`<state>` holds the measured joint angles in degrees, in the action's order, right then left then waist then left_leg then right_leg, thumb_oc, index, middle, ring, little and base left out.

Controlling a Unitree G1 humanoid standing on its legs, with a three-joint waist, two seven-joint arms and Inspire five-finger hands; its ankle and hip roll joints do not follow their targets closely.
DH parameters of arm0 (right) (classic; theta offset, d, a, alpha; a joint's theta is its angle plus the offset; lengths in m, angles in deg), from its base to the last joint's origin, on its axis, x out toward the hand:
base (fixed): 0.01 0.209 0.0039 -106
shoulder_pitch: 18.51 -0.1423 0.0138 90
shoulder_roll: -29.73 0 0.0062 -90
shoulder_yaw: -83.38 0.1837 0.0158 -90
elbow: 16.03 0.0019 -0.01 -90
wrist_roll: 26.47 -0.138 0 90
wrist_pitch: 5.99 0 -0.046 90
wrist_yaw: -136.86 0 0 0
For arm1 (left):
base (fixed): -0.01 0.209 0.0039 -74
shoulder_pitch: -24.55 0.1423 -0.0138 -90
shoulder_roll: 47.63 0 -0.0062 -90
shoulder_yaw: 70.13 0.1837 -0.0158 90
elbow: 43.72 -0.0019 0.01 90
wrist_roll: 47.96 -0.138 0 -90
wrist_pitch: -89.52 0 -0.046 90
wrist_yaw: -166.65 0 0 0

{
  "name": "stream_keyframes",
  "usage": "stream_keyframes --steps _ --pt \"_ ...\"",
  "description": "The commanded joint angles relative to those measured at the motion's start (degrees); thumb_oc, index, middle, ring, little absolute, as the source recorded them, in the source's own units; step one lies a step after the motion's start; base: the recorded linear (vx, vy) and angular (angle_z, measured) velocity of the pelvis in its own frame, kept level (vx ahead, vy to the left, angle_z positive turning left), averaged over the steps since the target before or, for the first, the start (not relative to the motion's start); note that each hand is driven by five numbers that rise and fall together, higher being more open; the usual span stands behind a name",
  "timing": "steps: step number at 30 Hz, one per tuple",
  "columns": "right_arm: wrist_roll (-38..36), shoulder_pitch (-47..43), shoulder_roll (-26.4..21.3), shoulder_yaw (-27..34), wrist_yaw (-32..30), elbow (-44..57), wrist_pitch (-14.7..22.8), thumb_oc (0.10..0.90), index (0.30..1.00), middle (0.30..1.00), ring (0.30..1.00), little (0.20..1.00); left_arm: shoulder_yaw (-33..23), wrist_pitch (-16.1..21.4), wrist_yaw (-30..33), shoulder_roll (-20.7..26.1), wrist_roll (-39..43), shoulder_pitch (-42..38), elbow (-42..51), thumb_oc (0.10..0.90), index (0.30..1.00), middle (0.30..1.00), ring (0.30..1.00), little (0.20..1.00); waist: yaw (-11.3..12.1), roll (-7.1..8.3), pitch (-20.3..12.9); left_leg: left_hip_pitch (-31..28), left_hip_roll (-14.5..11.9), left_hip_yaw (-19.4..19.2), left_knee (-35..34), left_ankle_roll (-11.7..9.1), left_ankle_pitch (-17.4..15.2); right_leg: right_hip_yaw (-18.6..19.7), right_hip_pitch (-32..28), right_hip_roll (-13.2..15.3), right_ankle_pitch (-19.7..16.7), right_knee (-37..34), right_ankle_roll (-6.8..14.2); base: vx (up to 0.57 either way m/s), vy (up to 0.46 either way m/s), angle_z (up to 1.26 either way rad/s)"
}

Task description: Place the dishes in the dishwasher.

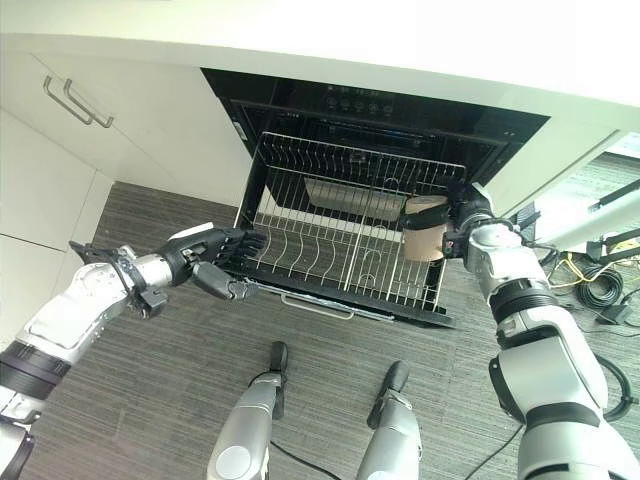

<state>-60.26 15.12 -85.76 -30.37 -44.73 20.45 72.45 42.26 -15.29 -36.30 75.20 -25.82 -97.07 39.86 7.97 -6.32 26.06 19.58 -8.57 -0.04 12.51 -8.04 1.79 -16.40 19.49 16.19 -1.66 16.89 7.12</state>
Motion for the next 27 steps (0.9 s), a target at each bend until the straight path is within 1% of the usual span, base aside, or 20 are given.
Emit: stream_keyframes --steps 1,4,6,8,9,11,12,13,16,17,18,19,20,21,22,23,24,25,26,27 --pt "0.33 -5.55 -4.73 0.46 -1.47 6.21 6.67 0.800 0.900 0.900 0.900 0.900 -1.03 1.40 -0.44 3.07 1.10 4.15 3.13 0.800 0.900 0.900 0.900 0.900 -0.28 1.43 -1.28 -0.92 -0.01 -3.46 4.68 0.58 -7.28 1.46 -1.60 -0.06 4.44 0.30 2.50 0.00 0.000 0.00" --pt "0.12 -5.14 -5.38 1.12 -1.80 7.74 7.34 0.800 0.900 0.900 0.900 0.900 -1.70 2.07 -0.03 2.97 1.35 5.09 3.65 0.800 0.900 0.900 0.900 0.900 -0.39 1.48 -1.33 -1.01 -0.08 -3.54 4.68 0.60 -7.26 1.46 -1.67 -0.11 4.39 0.30 2.51 0.00 0.000 0.00" --pt "-2.75 -4.99 -5.99 1.96 -2.49 8.94 8.29 0.800 0.900 0.900 0.900 0.900 -2.07 2.83 0.33 2.74 1.13 5.80 4.13 0.800 0.900 0.900 0.900 0.900 -0.57 1.54 -1.29 -1.15 -0.19 -3.66 4.68 0.57 -7.30 1.49 -1.75 -0.13 4.44 0.30 2.51 0.00 0.000 0.00" --pt "-4.77 -3.49 -6.11 4.98 -3.04 11.07 10.20 0.800 0.900 0.900 0.900 0.900 -2.43 4.64 1.80 2.53 1.98 6.72 4.53 0.800 0.900 0.900 0.900 0.900 -1.01 1.68 -1.41 -1.35 -0.28 -3.80 4.68 0.59 -7.49 1.77 -1.82 -0.30 4.50 0.30 2.48 0.00 0.000 0.00" --pt "-5.07 -3.06 -6.18 5.45 -3.20 11.53 10.53 0.800 0.900 0.900 0.900 0.900 -2.57 5.03 2.11 2.45 2.20 6.95 4.61 0.800 0.900 0.900 0.900 0.900 -1.03 1.74 -1.51 -1.36 -0.28 -3.82 4.68 0.61 -7.52 1.83 -1.82 -0.33 4.52 0.30 2.49 0.00 0.000 0.00" --pt "-6.03 -1.25 -6.38 7.53 -4.26 13.77 11.82 0.800 0.900 0.900 0.900 0.900 -3.71 7.12 3.72 1.97 3.18 8.13 5.25 0.800 0.900 0.900 0.900 0.900 -1.28 1.85 -1.73 -1.50 -0.43 -4.03 4.68 0.65 -7.67 1.92 -1.88 -0.34 4.60 0.30 2.50 0.00 0.000 0.00" --pt "-6.84 0.89 -6.27 9.73 -5.72 16.14 13.61 0.800 0.900 0.900 0.900 0.900 -4.91 9.79 5.81 1.35 3.85 9.37 5.77 0.800 0.900 0.900 0.900 0.900 -1.52 1.99 -1.92 -1.67 -0.52 -4.16 4.68 0.71 -7.83 2.09 -2.01 -0.44 4.72 0.30 2.47 0.00 0.000 0.00" --pt "-6.77 2.44 -5.89 11.00 -6.80 17.90 14.52 0.800 0.900 0.900 0.900 0.900 -5.58 10.91 6.98 0.87 4.17 9.90 6.15 0.800 0.900 0.900 0.900 0.900 -1.67 2.09 -2.02 -1.76 -0.57 -4.22 4.68 0.77 -7.89 2.17 -2.10 -0.45 4.73 0.30 2.49 0.00 0.000 0.00" --pt "-6.31 7.94 -3.82 15.11 -9.11 23.74 16.23 0.800 0.900 0.900 0.900 0.900 -7.80 16.58 11.46 -1.37 4.18 11.78 6.86 0.800 0.900 0.900 0.900 0.900 -2.30 2.52 -2.49 -1.81 -0.50 -4.42 4.68 1.08 -7.76 2.58 -1.94 -0.55 4.39 0.30 2.35 0.00 0.000 0.00" --pt "-5.37 10.92 -2.38 16.55 -10.28 27.69 16.62 0.800 0.900 0.900 0.900 0.900 -9.31 19.51 13.81 -2.93 4.68 12.55 7.51 0.800 0.900 0.900 0.900 0.900 -2.66 2.78 -2.57 -2.05 -0.57 -4.58 4.68 1.21 -7.93 2.82 -2.04 -0.64 4.46 0.30 2.30 0.00 0.000 0.00" --pt "-5.22 12.40 -1.78 17.17 -10.60 29.46 16.65 0.800 0.900 0.900 0.900 0.900 -9.83 20.74 14.57 -3.49 4.79 13.00 7.84 0.800 0.900 0.900 0.900 0.900 -2.80 2.93 -2.71 -2.11 -0.60 -4.64 4.68 1.25 -7.97 2.92 -2.07 -0.68 4.49 0.30 2.29 0.01 -0.007 -0.04" --pt "-4.46 16.21 0.24 18.71 -10.70 33.65 17.24 0.800 0.900 0.900 0.900 0.900 -11.55 23.34 15.59 -5.63 5.46 14.11 8.79 0.800 0.900 0.900 0.900 0.900 -3.29 3.30 -2.97 -2.25 -0.66 -4.79 4.68 1.40 -8.09 3.19 -2.08 -0.77 4.54 0.30 2.21 0.01 -0.009 -0.05" --pt "-3.78 18.20 1.26 19.46 -10.60 35.48 17.53 0.800 0.900 0.900 0.900 0.900 -12.32 24.25 15.52 -6.59 6.61 14.76 9.14 0.800 0.900 0.900 0.900 0.900 -3.48 3.49 -3.12 -2.53 -0.72 -4.90 4.68 1.44 -8.25 3.31 -2.29 -0.83 4.64 0.30 2.18 0.01 -0.019 -0.06" --pt "-3.09 20.88 3.30 20.25 -9.99 38.19 18.38 0.800 0.900 0.900 0.900 0.900 -13.51 24.51 16.15 -8.68 7.54 15.11 9.50 0.800 0.900 0.900 0.900 0.900 -3.95 3.85 -3.30 -2.84 -0.83 -5.08 4.68 1.54 -8.42 3.54 -2.51 -0.94 4.74 0.30 2.15 0.02 -0.028 -0.10" --pt "-2.90 23.79 5.34 20.89 -9.64 41.07 19.01 0.800 0.900 0.900 0.900 0.900 -14.35 25.74 17.32 -10.28 6.81 15.94 9.95 0.800 0.900 0.900 0.900 0.900 -4.36 4.23 -3.70 -3.20 -0.90 -5.23 4.68 1.59 -8.56 3.80 -2.79 -1.07 4.81 0.30 2.13 0.06 -0.045 -0.09" --pt "-0.76 27.20 7.72 21.39 -8.65 43.96 19.53 0.800 0.900 0.900 0.900 0.900 -15.34 27.23 18.73 -12.19 6.54 16.95 10.75 0.800 0.900 0.900 0.900 0.900 -4.83 4.69 -4.34 -3.93 -0.96 -5.41 4.68 1.61 -9.18 4.07 -3.37 -1.24 5.25 0.30 2.28 0.04 -0.041 -0.09" --pt "0.52 29.08 8.83 21.32 -8.60 45.75 19.85 0.800 0.900 0.900 0.900 0.900 -15.99 28.37 19.73 -13.05 5.79 17.56 11.35 0.800 0.900 0.900 0.900 0.900 -5.10 5.01 -4.83 -3.81 -0.93 -5.55 4.68 1.72 -8.71 4.22 -3.21 -1.21 4.85 0.30 2.18 0.06 -0.042 -0.02" --pt "2.61 32.51 10.87 21.35 -7.87 49.07 20.40 0.800 0.900 0.900 0.900 0.900 -17.61 31.10 22.29 -14.72 4.49 18.84 12.63 0.800 0.900 0.900 0.900 0.900 -5.64 5.51 -5.81 -4.46 -1.11 -5.91 4.68 1.76 -8.87 4.59 -3.74 -1.34 5.09 0.30 2.16 0.04 -0.032 -0.03" --pt "3.89 35.30 12.02 21.85 -6.74 51.24 20.97 0.800 0.900 0.900 0.900 0.900 -19.09 32.80 23.42 -16.21 3.85 19.80 13.71 0.800 0.900 0.900 0.900 0.900 -6.07 5.85 -6.50 -5.12 -1.33 -6.20 4.68 1.74 -9.03 4.85 -4.38 -1.48 5.35 0.30 2.13 0.12 -0.031 -0.03" --pt "4.13 39.37 13.21 22.94 -4.65 54.11 22.37 0.800 0.900 0.900 0.900 0.900 -20.94 36.11 25.15 -18.23 2.68 21.15 14.83 0.800 0.900 0.900 0.900 0.900 -6.68 6.20 -7.82 -6.15 -1.58 -6.56 4.68 1.66 -9.70 5.33 -5.38 -1.76 6.10 0.30 2.17 0.06 -0.019 -0.06"
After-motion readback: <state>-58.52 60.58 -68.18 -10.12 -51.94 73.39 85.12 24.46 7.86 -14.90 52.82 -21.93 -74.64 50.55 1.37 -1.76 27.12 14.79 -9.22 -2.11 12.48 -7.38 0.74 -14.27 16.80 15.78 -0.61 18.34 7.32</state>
